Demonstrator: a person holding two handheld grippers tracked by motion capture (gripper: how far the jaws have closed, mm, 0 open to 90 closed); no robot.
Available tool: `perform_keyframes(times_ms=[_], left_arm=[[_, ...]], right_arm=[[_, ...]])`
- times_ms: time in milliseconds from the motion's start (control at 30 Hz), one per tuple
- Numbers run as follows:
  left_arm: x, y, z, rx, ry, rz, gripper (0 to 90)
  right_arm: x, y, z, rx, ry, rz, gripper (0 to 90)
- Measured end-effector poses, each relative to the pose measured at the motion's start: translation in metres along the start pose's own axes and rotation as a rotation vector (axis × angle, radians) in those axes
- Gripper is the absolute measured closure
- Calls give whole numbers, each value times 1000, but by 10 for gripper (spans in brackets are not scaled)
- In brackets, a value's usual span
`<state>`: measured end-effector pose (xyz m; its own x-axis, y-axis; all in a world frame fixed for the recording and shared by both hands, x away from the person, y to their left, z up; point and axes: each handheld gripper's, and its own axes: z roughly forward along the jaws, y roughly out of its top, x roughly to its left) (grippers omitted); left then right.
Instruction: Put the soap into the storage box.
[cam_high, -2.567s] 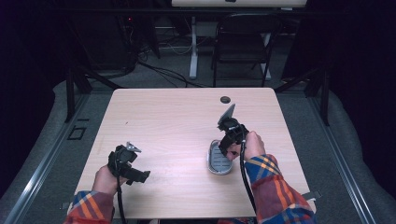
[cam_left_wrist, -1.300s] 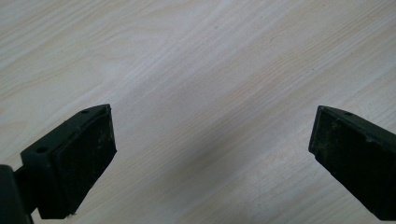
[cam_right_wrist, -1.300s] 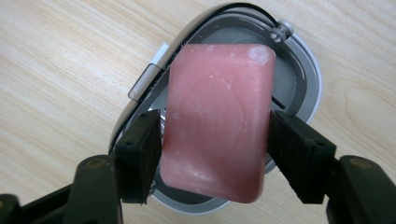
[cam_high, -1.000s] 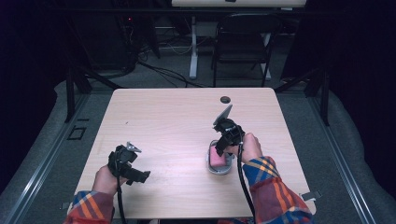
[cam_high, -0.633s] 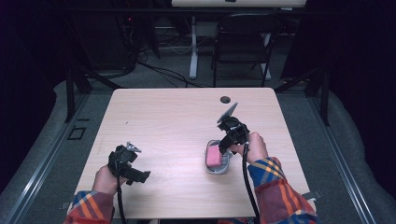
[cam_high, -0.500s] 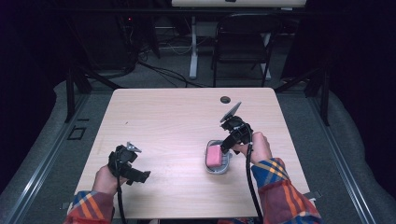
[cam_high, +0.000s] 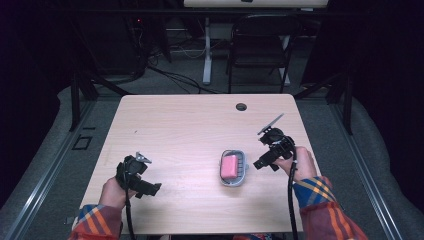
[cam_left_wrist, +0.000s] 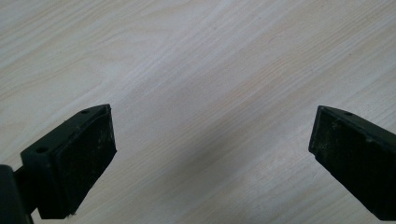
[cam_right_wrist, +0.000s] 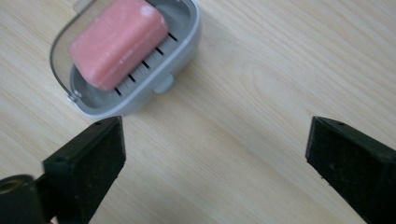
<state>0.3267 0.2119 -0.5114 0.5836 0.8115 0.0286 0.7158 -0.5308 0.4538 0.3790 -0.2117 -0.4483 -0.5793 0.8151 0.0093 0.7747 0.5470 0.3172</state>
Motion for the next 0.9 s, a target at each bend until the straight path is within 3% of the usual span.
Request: perform_keyframes(times_ms=[367, 567, 700, 733, 900], left_arm=[[0, 0, 0, 3, 0, 1, 4], [-1, 0, 0, 4, -1, 2, 4], [-1, 0, 1, 5, 0, 7, 4], [-1, 0, 1, 5, -2, 11, 4], [-2, 0, 2, 7, -2, 10, 4]], right_arm=[[-27, -44, -1, -11, -45, 29, 0], [-37, -66, 9, -14, -40, 65, 0], [-39, -79, 18, -33, -25, 85, 0], [-39, -83, 20, -25, -39, 78, 0], [-40, -96, 31, -17, -26, 77, 0]])
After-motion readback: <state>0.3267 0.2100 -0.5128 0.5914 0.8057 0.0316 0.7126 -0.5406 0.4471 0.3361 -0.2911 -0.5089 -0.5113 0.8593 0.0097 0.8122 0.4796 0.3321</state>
